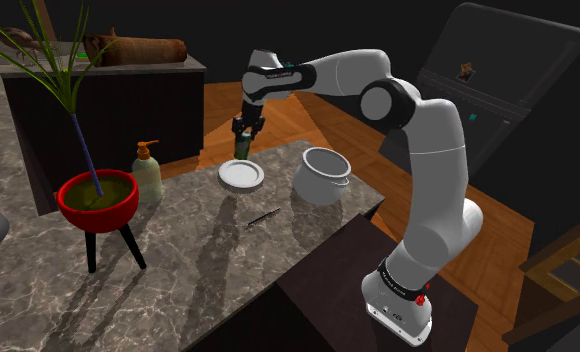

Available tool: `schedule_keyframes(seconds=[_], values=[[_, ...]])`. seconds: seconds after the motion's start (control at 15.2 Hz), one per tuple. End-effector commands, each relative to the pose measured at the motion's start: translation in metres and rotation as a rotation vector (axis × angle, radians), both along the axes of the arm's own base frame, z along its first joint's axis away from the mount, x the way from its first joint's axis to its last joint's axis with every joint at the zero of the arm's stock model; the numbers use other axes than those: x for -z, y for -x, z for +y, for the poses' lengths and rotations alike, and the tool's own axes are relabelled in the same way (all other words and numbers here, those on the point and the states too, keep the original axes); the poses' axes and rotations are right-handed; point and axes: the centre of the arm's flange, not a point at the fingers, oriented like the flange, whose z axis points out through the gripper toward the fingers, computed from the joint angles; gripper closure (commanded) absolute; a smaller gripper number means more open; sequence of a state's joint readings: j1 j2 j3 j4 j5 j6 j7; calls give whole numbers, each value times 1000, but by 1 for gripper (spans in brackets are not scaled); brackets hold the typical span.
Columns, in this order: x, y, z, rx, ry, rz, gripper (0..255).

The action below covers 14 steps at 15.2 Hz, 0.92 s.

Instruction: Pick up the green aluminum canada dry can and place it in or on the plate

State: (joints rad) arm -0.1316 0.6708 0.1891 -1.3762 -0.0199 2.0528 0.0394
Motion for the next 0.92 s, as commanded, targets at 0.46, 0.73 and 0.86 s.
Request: schedule_keyframes(seconds=[0.46,0.73,0.86], values=[[39,-7,-15,-1,0,-1,255],[60,-7,-15,-1,0,-1,255],[71,-7,-15,-1,0,-1,255]])
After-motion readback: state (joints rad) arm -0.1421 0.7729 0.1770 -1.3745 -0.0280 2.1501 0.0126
